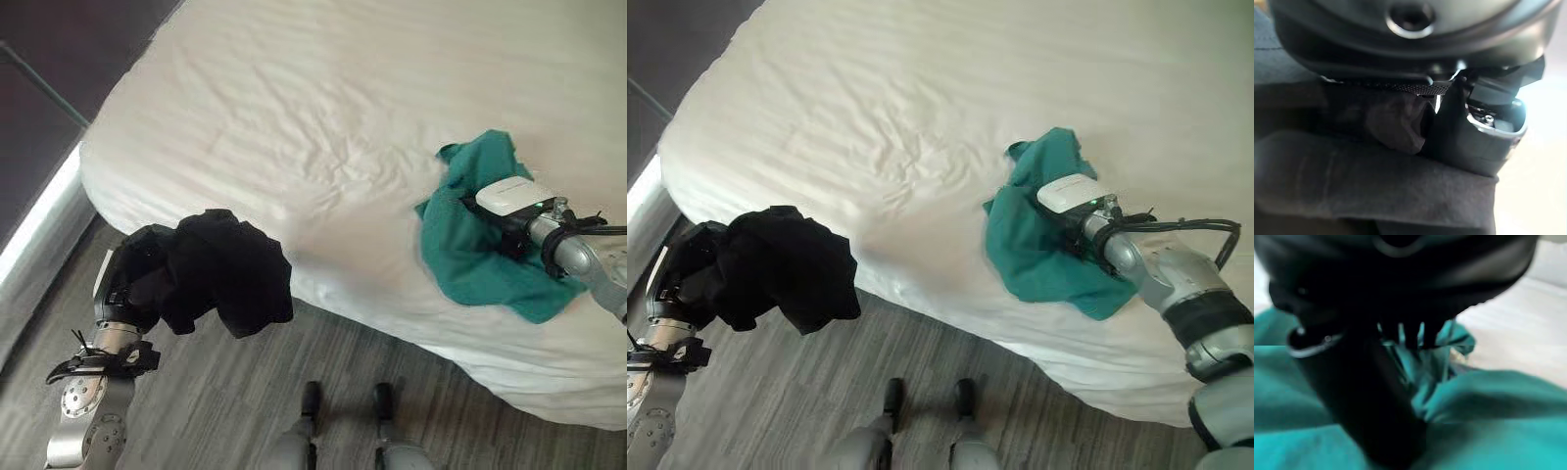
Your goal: Pick up bed clothes into laundry basket.
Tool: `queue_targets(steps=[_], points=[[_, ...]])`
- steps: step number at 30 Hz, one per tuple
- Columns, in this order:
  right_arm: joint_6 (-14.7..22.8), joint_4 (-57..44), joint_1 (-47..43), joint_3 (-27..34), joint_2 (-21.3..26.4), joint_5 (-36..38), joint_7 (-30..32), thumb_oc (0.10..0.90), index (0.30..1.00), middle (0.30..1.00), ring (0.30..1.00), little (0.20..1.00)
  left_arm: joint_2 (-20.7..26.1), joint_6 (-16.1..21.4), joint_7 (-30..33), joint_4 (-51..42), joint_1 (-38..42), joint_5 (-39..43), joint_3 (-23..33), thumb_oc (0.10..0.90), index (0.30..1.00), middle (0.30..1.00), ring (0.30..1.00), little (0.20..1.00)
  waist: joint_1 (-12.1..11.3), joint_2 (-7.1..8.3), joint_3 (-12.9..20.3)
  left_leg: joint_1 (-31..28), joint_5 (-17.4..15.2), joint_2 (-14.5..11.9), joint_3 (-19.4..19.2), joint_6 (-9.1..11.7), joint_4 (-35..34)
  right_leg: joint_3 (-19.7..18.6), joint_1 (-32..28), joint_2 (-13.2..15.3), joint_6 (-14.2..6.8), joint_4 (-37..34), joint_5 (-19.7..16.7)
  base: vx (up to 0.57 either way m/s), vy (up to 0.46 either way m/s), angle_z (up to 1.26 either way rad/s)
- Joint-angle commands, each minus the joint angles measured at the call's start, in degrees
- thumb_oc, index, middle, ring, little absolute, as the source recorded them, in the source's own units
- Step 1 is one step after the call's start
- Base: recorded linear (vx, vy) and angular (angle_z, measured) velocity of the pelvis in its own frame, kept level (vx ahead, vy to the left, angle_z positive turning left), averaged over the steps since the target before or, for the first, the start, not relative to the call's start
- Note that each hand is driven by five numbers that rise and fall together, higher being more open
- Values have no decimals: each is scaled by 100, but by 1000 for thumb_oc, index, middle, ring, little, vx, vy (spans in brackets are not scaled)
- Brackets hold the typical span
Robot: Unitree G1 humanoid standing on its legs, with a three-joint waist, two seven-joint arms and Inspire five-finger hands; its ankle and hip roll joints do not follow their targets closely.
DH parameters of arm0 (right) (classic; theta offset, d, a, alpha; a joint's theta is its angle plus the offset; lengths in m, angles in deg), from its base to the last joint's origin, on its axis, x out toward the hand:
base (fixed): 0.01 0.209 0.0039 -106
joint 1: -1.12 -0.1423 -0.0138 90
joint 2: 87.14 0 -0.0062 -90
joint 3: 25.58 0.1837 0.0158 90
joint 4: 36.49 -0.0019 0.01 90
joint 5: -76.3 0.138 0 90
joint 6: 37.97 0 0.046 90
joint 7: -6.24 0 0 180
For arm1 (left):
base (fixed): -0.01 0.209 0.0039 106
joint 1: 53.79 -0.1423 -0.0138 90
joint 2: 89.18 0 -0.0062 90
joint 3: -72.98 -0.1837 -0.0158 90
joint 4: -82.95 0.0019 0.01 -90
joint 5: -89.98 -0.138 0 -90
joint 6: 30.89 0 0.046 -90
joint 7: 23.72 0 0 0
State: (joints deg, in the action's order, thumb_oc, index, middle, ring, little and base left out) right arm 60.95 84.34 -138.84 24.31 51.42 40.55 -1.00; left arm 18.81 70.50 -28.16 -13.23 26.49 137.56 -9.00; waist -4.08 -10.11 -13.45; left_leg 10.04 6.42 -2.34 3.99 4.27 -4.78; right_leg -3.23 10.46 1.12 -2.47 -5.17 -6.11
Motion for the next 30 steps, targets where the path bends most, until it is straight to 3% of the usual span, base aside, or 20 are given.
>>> queue_targets(steps=[1, 6, 7, 8, 9, 10, 13, 14, 15, 16, 17, 18, 19, 21, 25, 26, 27, 28, 29, 30], points=[[162, 516, -76, -851, -750, -284, -60, 800, 900, 900, 900, 900, 263, 981, -15, -612, 737, 22, 548, 400, 300, 300, 300, 300, -153, 126, 71, -81, -64, 372, -1, 190, -22, -397, -248, 430, -387, 17, 390, -37, -11, -7], [184, 396, 761, -507, -1035, -208, -126, 800, 900, 900, 900, 900, 101, 981, -14, -684, 617, -18, 566, 400, 300, 300, 300, 300, -115, 20, 62, -73, -43, 378, 38, 205, -22, -370, -268, 422, -382, 17, 424, 3, -26, -2], [152, 140, 1575, 51, -1061, -79, -79, 400, 300, 300, 300, 300, -72, 972, 27, -731, 466, -125, 679, 400, 300, 300, 300, 300, 20, 14, 18, -106, -67, 363, 40, 191, -22, -375, -309, 399, -376, 17, 440, 50, -20, 0], [126, -487, 2500, 867, -954, 157, -26, 400, 300, 300, 300, 300, -223, 944, 58, -801, 305, -253, 769, 400, 300, 300, 300, 300, 161, 80, 20, -166, -111, 343, 33, 168, -22, -392, -391, 372, -366, 17, 468, 50, -20, 2], [113, -571, 2627, 978, -927, 155, -54, 400, 300, 300, 300, 300, -205, 938, 63, -814, 308, -259, 727, 400, 300, 300, 300, 300, 127, 86, 29, -180, -112, 347, 42, 168, -22, -382, -409, 375, -366, 17, 474, 42, -8, 23], [101, -947, 3151, 1502, -827, 312, -6, 400, 300, 300, 300, 300, -221, 926, 73, -819, 292, -331, 750, 400, 300, 300, 300, 300, 201, 133, 33, -216, -138, 339, 31, 157, -22, -386, -449, 368, -366, 17, 481, 16, -1, 31], [156, -1932, 4892, 3750, -799, 1360, 292, 400, 300, 300, 300, 300, -215, 878, -20, -907, 401, -423, 717, 400, 300, 300, 300, 300, 528, 336, 109, -397, -249, 287, -52, 113, -22, -424, -592, 365, -389, 17, 506, 85, 13, 13], [182, -1964, 5222, 4376, -830, 1708, 465, 400, 300, 300, 300, 300, -187, 884, -11, -903, 508, -460, 691, 400, 300, 300, 300, 300, 639, 407, 163, -453, -287, 272, -97, 103, -22, -451, -626, 363, -404, 17, 506, 99, 50, 9], [252, -1819, 5601, 5225, -864, 2263, 687, 400, 300, 300, 300, 300, -83, 886, 2, -749, 916, -494, 502, 400, 300, 300, 300, 300, 948, 552, 276, -546, -366, 221, -266, 78, -22, -554, -668, 341, -439, 17, 459, 76, 50, 14], [249, -1854, 5669, 5291, -874, 2269, 677, 400, 300, 300, 300, 300, -81, 884, 6, -744, 938, -499, 470, 400, 300, 300, 300, 300, 911, 551, 275, -555, -372, 221, -276, 77, -22, -563, -673, 342, -440, 17, 462, 87, 104, 5], [273, -1852, 5953, 6236, -872, 2659, 958, 400, 300, 300, 300, 300, -51, 860, 45, -748, 1182, -568, 360, 400, 300, 300, 300, 300, 1141, 670, 395, -690, -473, 189, -503, 37, -22, -727, -701, 311, -495, 17, 399, 41, 66, -32], [271, -1860, 5969, 6252, -875, 2660, 955, 400, 300, 300, 300, 300, -52, 860, 46, -746, 1188, -568, 351, 400, 300, 300, 300, 300, 1127, 668, 399, -684, -470, 187, -510, 38, -22, -734, -693, 309, -494, 17, 394, 83, 161, -51], [322, -1952, 6038, 7052, -763, 2911, 1354, 400, 300, 300, 300, 300, 17, 840, 45, -756, 1438, -607, 259, 400, 300, 300, 300, 300, 1476, 782, 541, -843, -645, 171, -783, -23, -22, -947, -718, 275, -572, 27, 367, 29, 114, -80], [466, -2004, 6082, 7598, -856, 3291, 1618, 400, 300, 300, 300, 300, 28, 869, 61, -679, 1686, -659, 111, 400, 300, 300, 300, 300, 1592, 844, 614, -932, -689, 135, -1059, -55, -22, -1177, -650, 229, -651, 45, 236, -11, 139, -76], [588, -2128, 6370, 8478, -1101, 3860, 1913, 400, 300, 300, 300, 300, 51, 823, 54, -543, 2471, -643, -403, 400, 300, 300, 300, 300, 2209, 964, 627, -1014, -856, 103, -1535, -104, -22, -1602, -404, 154, -836, 118, 11, -72, 131, -84], [600, -2230, 6686, 8913, -1255, 3890, 2025, 400, 300, 300, 300, 300, 44, 804, -2, -432, 2929, -650, -791, 400, 300, 300, 300, 300, 2575, 1044, 604, -915, -874, 88, -1669, -90, -22, -1823, -188, 108, -962, 81, -253, -145, 48, -75], [597, -2247, 6714, 8954, -1276, 3895, 2023, 400, 300, 300, 300, 300, 42, 812, -1, -407, 2973, -652, -823, 400, 300, 300, 300, 300, 2544, 1053, 605, -881, -821, 87, -1679, -81, -22, -1838, -153, 107, -962, 76, -306, -200, 46, -65], [619, -2415, 6911, 9202, -1407, 3739, 2174, 400, 300, 300, 300, 300, 96, 829, 9, -314, 3305, -725, -1041, 400, 300, 300, 300, 300, 2821, 1061, 563, -783, -819, 24, -1834, -90, -22, -1993, 45, 43, -1061, 115, -418, -114, 6, -72], [608, -2447, 6935, 9238, -1444, 3725, 2180, 400, 300, 300, 300, 300, 94, 839, 11, -285, 3352, -727, -1079, 400, 300, 300, 300, 300, 2765, 1056, 568, -769, -825, 13, -1862, -88, -22, -2020, 79, 24, -1063, 131, -423, -221, 5, -84], [648, -2497, 6982, 9255, -1558, 3776, 2254, 400, 300, 300, 300, 300, 102, 816, -4, -243, 3495, -713, -1180, 400, 300, 300, 300, 300, 2992, 1063, 521, -736, -710, -152, -2146, -89, -22, -1779, 88, 25, -1075, 401, -285, -170, -21, -102]])
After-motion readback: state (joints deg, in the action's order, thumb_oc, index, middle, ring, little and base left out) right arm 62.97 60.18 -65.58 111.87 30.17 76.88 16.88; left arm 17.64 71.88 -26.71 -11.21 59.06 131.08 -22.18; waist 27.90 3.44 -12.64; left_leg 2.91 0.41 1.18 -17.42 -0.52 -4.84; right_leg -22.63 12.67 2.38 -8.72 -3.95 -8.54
